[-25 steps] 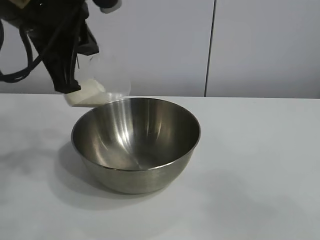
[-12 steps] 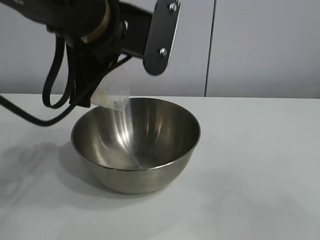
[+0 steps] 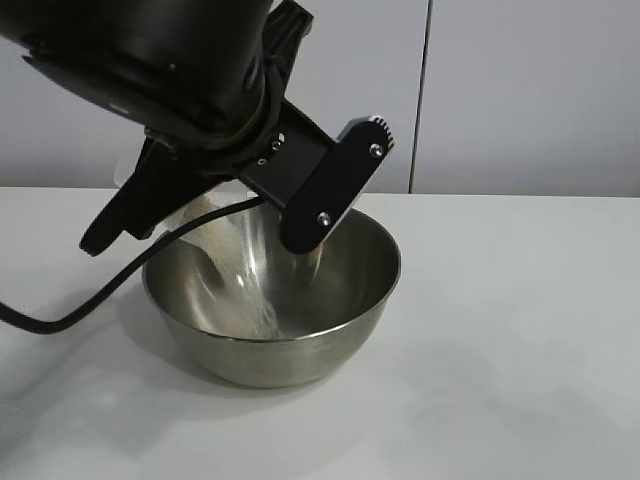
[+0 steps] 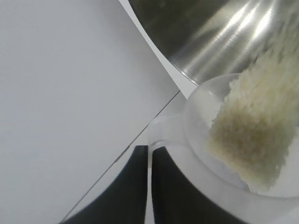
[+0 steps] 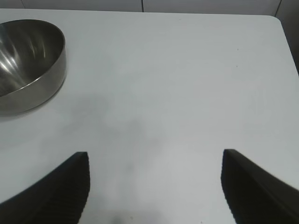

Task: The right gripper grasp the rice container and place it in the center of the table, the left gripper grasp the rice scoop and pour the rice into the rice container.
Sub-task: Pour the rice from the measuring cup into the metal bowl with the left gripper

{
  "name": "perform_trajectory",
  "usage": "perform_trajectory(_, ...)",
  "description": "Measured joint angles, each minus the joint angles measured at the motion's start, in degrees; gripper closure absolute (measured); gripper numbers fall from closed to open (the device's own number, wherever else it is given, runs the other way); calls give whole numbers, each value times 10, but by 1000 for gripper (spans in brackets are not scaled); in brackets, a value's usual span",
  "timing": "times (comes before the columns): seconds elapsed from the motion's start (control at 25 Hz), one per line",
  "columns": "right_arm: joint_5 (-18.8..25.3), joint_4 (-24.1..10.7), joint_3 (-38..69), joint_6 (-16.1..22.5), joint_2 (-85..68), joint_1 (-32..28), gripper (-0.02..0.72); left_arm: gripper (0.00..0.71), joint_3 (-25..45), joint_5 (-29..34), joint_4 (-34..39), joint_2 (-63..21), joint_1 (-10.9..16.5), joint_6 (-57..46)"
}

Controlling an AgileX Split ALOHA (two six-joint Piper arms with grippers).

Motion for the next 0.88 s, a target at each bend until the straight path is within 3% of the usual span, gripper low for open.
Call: perform_trajectory(0.88, 1, 0, 0, 0, 0, 0, 167, 701, 0, 29, 34, -1, 0, 27)
